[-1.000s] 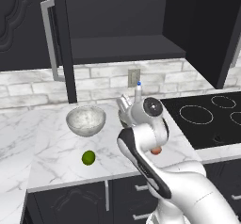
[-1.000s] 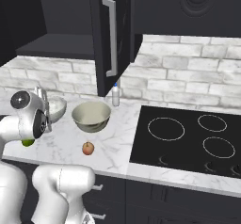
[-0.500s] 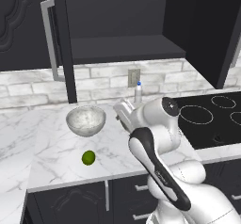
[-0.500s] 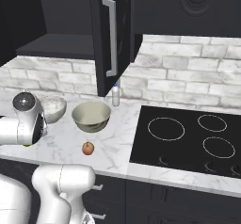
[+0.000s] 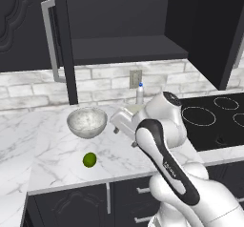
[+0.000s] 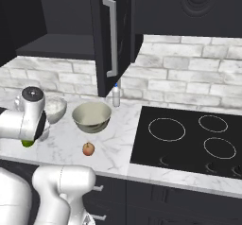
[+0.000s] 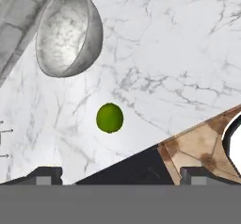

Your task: Pick both bowls and place them on the counter. Then place the lime in one bowl and place the peach in the other bowl.

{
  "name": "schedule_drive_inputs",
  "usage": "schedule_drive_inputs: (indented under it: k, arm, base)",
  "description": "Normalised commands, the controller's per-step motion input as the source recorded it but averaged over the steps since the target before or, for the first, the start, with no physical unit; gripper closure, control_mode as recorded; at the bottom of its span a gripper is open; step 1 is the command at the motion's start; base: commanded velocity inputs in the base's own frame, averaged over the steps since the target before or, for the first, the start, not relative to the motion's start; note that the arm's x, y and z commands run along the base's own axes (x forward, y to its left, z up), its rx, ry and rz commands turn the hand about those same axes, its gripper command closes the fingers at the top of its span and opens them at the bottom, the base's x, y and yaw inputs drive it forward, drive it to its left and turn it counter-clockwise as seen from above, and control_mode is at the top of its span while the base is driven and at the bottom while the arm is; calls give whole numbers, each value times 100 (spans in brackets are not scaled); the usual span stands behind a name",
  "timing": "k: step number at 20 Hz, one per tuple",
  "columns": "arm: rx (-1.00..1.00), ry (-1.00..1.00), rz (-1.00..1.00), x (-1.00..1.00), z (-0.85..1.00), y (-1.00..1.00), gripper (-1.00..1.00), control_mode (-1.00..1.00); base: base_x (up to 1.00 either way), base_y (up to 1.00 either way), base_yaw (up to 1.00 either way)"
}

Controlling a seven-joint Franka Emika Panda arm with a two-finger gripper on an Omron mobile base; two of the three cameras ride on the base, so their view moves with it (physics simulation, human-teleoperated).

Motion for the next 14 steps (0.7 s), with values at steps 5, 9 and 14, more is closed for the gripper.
schedule_drive_inputs:
  k: [5, 9, 14]
  arm:
    - [-27, 27, 28, -2, 0, 12, -100, -100]
    - [-11, 7, 38, -11, -22, 12, -100, -100]
    - [-4, 0, 39, -4, -10, 21, -100, -100]
  base:
    - [0, 0, 0]
    - [0, 0, 0]
    - [0, 0, 0]
